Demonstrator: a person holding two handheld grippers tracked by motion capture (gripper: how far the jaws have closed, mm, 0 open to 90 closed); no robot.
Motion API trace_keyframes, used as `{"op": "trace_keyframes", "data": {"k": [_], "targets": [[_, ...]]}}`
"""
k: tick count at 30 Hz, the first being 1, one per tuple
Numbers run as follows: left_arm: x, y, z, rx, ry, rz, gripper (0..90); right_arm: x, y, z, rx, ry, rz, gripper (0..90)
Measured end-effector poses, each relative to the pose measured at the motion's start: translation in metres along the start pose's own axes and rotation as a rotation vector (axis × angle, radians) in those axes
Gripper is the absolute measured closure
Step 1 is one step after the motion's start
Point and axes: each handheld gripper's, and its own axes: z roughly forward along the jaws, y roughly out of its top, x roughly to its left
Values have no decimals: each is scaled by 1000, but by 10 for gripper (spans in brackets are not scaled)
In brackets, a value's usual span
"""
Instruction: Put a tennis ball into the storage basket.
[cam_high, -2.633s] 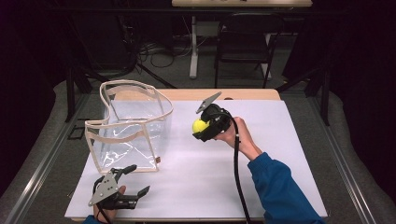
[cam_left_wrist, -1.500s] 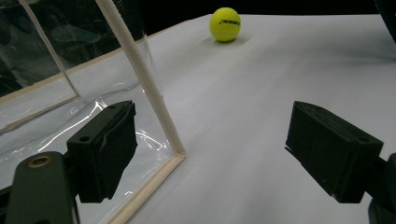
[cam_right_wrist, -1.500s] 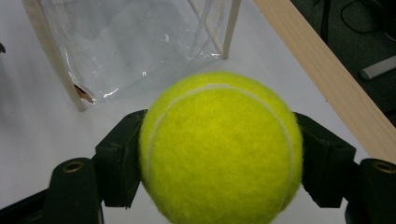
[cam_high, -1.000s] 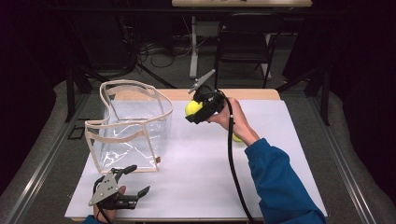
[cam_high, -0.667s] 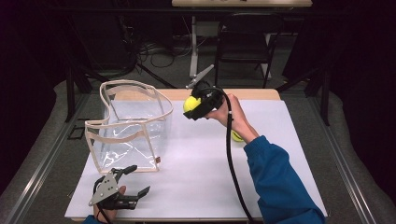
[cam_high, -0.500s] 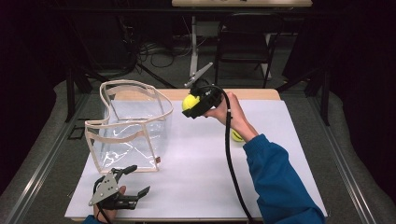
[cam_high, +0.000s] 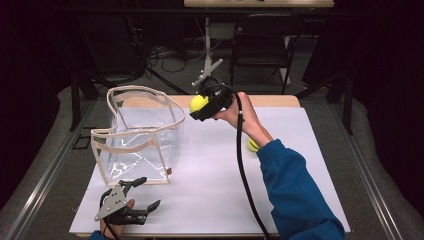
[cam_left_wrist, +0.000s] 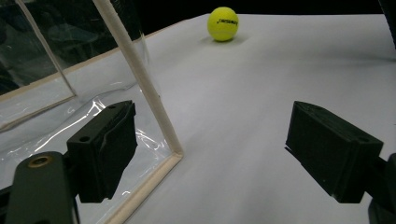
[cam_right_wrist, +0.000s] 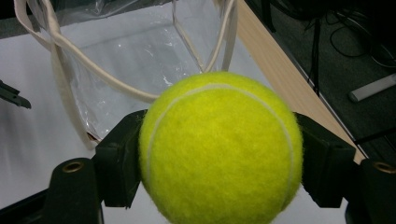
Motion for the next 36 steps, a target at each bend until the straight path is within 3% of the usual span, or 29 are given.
{"op": "trace_keyframes", "data": {"k": [23,36], "targets": [[0,0,0,-4,2,-4,161,9,35,8,-32,10,-13,263],[0,0,-1,-3,0,-2,161,19,49,23,-29,17,-32,263]]}}
